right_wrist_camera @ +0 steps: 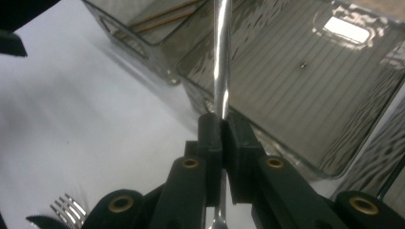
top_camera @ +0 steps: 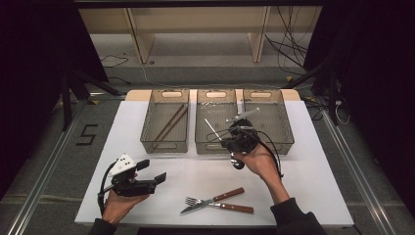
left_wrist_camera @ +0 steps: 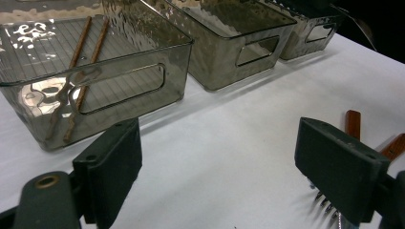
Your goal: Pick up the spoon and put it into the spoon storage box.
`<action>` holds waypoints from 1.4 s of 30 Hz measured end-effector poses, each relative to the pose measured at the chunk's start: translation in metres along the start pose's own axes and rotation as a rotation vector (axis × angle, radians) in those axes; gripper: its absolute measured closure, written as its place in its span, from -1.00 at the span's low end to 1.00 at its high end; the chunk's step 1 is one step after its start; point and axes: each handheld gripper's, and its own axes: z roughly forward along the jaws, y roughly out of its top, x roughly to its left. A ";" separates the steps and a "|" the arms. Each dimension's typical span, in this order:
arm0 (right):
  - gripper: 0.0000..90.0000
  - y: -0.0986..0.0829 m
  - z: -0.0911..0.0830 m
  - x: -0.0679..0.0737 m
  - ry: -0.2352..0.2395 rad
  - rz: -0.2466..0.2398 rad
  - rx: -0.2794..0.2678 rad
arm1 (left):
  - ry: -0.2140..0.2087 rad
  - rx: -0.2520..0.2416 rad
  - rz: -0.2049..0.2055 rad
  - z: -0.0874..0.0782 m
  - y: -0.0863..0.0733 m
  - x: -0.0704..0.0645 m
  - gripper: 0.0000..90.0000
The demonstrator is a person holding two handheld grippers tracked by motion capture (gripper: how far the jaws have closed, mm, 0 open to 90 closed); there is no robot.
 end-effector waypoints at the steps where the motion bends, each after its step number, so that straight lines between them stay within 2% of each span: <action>1: 0.91 0.002 0.000 -0.001 -0.002 0.006 -0.005 | -0.001 -0.001 -0.001 0.000 0.000 0.000 -0.64; 6: 0.91 0.015 0.000 -0.007 -0.014 0.013 -0.025 | 0.000 0.001 -0.003 -0.001 -0.001 0.000 -0.64; 21: 0.91 0.052 0.012 -0.025 -0.048 0.050 -0.038 | -0.005 -0.002 -0.001 -0.003 -0.002 -0.001 -0.64; 30: 0.91 0.066 0.022 -0.036 -0.059 0.094 -0.050 | -0.006 -0.005 -0.003 -0.003 -0.002 -0.001 -0.64; 42: 0.91 0.079 0.042 -0.045 -0.083 0.127 -0.042 | -0.008 -0.007 -0.004 -0.003 -0.002 -0.001 -0.64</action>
